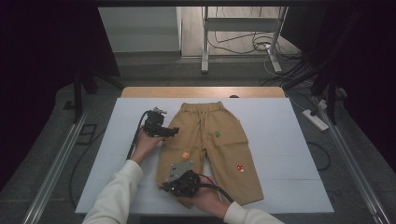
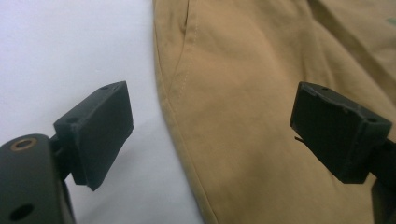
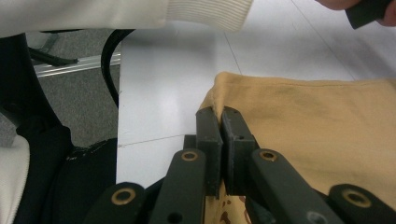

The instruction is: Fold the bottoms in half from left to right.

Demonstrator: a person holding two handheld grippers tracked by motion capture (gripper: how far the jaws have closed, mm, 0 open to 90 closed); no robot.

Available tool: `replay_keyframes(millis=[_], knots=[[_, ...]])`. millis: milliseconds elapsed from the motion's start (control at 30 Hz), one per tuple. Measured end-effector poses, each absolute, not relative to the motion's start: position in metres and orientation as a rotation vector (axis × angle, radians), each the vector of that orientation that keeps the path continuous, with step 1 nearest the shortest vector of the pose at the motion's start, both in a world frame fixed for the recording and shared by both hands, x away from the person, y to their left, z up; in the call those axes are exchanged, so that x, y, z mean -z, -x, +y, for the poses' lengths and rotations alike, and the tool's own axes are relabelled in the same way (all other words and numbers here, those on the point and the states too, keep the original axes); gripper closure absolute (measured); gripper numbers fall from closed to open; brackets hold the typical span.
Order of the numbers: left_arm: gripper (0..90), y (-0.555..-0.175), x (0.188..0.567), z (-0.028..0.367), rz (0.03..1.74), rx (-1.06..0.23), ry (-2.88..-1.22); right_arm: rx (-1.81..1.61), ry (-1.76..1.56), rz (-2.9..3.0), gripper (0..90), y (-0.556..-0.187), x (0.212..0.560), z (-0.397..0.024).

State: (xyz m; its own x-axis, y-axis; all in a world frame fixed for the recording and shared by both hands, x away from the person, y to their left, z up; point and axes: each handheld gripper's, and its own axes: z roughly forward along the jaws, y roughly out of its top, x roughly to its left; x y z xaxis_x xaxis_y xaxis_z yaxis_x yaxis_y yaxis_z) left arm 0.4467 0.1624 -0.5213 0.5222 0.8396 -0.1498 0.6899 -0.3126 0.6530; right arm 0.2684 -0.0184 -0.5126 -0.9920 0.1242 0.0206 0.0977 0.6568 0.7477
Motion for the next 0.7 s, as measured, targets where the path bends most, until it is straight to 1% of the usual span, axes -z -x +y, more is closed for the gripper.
replay_keyframes(millis=[300, 700], knots=[[12.7, -0.458, 0.531, 0.159, 1.261, -0.279, -2.115, -1.280, -0.200, 2.832, 86.4, -0.269, 0.514, -0.019], [12.7, -0.459, 0.537, 0.157, 1.270, -0.266, -2.139, -1.287, -0.203, 2.836, 86.4, -0.269, 0.514, -0.019]])
